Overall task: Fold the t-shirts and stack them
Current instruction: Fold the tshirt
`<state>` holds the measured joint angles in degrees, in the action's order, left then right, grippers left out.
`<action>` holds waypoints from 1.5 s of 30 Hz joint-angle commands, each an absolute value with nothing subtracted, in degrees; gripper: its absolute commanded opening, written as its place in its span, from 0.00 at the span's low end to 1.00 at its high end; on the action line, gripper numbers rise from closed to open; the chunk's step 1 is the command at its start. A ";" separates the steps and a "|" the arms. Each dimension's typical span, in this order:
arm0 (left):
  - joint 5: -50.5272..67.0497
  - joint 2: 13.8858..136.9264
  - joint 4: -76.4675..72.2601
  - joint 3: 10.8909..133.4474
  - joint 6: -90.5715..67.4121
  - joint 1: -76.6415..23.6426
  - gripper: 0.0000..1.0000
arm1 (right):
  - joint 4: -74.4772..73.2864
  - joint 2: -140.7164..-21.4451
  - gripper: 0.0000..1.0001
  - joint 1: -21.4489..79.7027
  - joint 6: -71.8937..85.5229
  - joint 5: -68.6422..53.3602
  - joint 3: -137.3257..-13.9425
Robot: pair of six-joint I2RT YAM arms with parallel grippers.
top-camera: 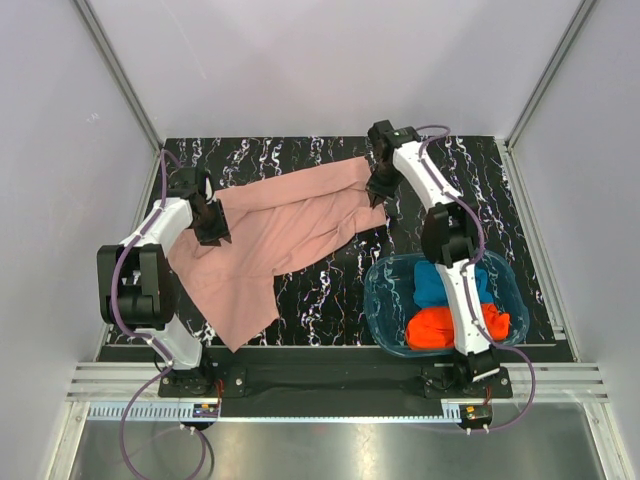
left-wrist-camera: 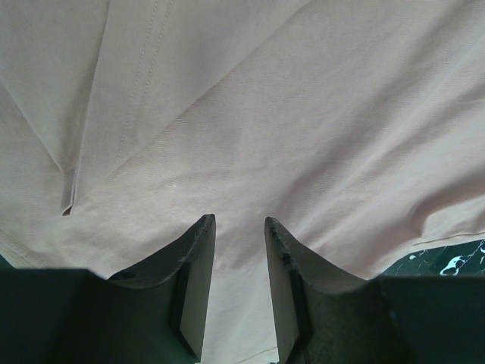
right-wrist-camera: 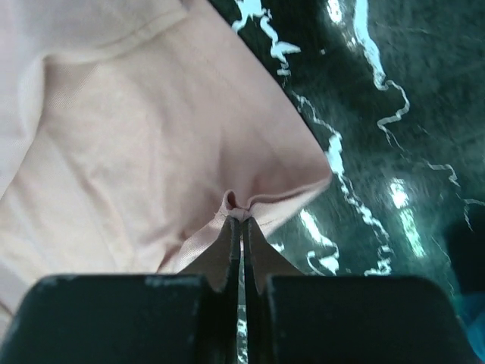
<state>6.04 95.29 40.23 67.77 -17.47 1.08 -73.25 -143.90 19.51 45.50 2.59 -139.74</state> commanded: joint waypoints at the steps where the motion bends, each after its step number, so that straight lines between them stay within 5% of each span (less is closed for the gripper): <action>1: 6.42 93.34 38.85 68.03 -16.44 1.14 0.38 | -74.70 -136.76 0.00 19.60 43.86 4.13 -137.03; 22: 5.63 94.75 39.73 67.85 -16.52 1.23 0.38 | -70.14 -121.20 0.00 19.60 38.42 3.51 -101.61; 25: 5.36 94.92 39.99 68.03 -16.35 1.23 0.38 | -67.07 -121.99 0.08 19.60 35.61 6.23 -100.55; 26: 5.36 94.92 40.08 68.11 -16.26 1.23 0.38 | -66.28 -122.51 0.18 19.60 34.81 6.68 -100.46; 31: 2.56 94.05 41.40 68.56 -16.43 1.58 0.38 | -66.80 -123.41 0.31 19.42 28.66 7.30 -103.00; 34: 0.18 92.47 41.75 68.12 -17.40 2.55 0.39 | -63.21 -120.94 0.53 19.34 27.51 8.43 -105.63; 37: -4.38 92.20 41.75 68.20 -19.94 3.86 0.39 | -59.06 -125.30 0.61 19.16 30.39 7.21 -113.94; 42: -6.16 93.86 42.71 71.97 -23.90 6.50 0.40 | -65.63 -140.77 0.59 18.99 36.38 8.61 -138.02; 45: -3.00 95.70 42.63 74.09 -25.66 7.82 0.40 | -65.57 -143.69 0.42 18.81 39.79 9.32 -141.41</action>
